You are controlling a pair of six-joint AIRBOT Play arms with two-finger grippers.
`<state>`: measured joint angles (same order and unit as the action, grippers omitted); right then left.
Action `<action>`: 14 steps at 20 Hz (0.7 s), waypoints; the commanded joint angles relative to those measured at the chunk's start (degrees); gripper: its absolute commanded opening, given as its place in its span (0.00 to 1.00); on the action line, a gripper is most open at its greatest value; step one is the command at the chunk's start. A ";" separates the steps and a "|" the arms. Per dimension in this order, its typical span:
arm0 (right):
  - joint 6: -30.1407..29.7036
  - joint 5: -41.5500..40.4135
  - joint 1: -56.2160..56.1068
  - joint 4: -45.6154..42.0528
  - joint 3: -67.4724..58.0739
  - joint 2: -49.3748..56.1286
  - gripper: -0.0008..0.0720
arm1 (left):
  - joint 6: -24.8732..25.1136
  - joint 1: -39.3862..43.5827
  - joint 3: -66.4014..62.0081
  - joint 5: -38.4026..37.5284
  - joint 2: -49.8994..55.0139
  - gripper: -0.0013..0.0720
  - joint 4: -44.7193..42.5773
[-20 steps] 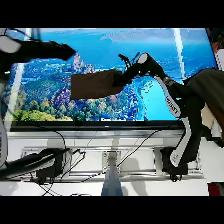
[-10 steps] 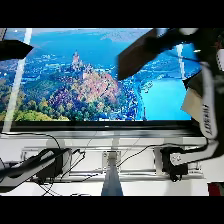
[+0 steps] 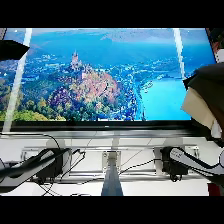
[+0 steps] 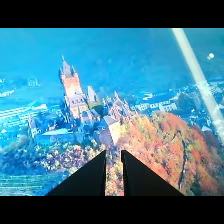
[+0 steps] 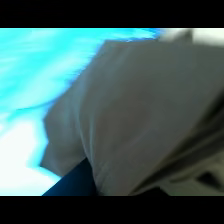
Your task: Fold the clothes and pants, and hang the long-sleeved shirts on hangers.
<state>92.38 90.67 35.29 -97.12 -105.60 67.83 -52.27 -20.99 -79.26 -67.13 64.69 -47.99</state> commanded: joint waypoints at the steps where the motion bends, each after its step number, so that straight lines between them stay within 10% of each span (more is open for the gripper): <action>1: 2.19 13.40 14.60 -2.01 0.96 -2.64 0.03 | 0.02 -0.07 0.02 0.00 -0.02 0.17 -0.02; 3: 4.61 13.84 17.70 0.81 3.67 -2.69 0.14 | 0.02 -0.07 0.02 0.00 -0.02 0.17 0.00; 5: 6.36 13.25 18.21 1.79 6.12 -2.69 1.00 | 0.02 -0.07 0.02 0.00 -0.02 0.17 -0.02; 9: 6.12 10.97 15.61 13.84 10.03 -2.64 0.92 | 0.02 -0.07 0.02 0.00 -0.02 0.17 0.00; 14: 5.22 5.44 -6.71 17.35 10.43 -2.67 0.12 | 0.02 -0.07 0.02 0.00 -0.02 0.17 0.00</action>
<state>98.17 99.15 39.66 -82.76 -95.74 65.21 -52.27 -20.99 -79.26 -67.16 64.69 -47.99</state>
